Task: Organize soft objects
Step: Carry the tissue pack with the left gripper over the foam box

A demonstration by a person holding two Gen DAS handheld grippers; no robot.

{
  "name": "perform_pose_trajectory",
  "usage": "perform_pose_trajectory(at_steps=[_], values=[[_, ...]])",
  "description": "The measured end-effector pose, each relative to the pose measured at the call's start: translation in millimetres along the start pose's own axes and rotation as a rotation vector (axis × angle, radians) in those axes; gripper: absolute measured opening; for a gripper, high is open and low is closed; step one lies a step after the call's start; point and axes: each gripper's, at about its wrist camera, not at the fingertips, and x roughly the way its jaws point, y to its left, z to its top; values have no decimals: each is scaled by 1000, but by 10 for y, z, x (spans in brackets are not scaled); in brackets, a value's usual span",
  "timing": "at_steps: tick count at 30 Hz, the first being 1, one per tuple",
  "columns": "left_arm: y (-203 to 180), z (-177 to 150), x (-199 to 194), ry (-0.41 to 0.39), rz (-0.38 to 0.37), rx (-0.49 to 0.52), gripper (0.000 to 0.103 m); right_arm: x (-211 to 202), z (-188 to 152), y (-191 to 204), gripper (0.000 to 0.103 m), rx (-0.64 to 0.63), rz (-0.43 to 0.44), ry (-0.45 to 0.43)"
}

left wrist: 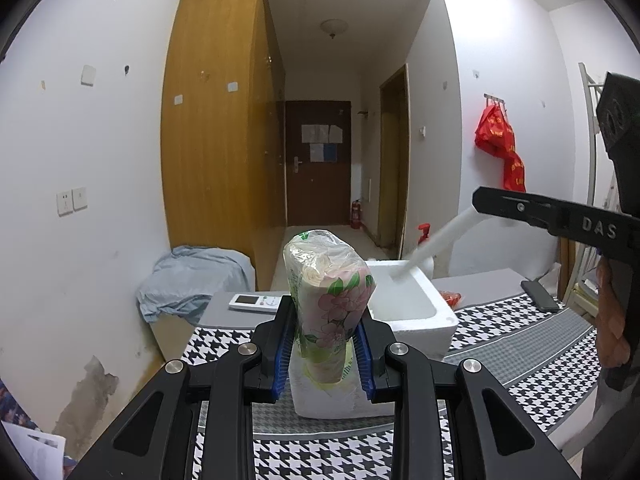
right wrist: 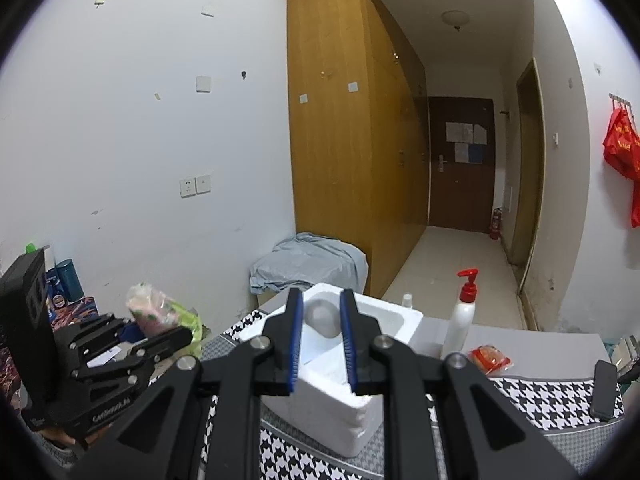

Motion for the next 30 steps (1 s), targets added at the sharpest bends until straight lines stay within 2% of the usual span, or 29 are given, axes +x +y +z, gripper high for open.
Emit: perform_pose_trajectory(at_steps=[16,21,30], values=[[53,-26,260,41,-24,-11,30,564,53,-38,21,-2,-24,91],[68,-9,303,45,-30,-11,30,570,-31,-16,22,-6,9,111],[12,164,453,38,-56,11,30,542,-87,-86,22,4,4,122]])
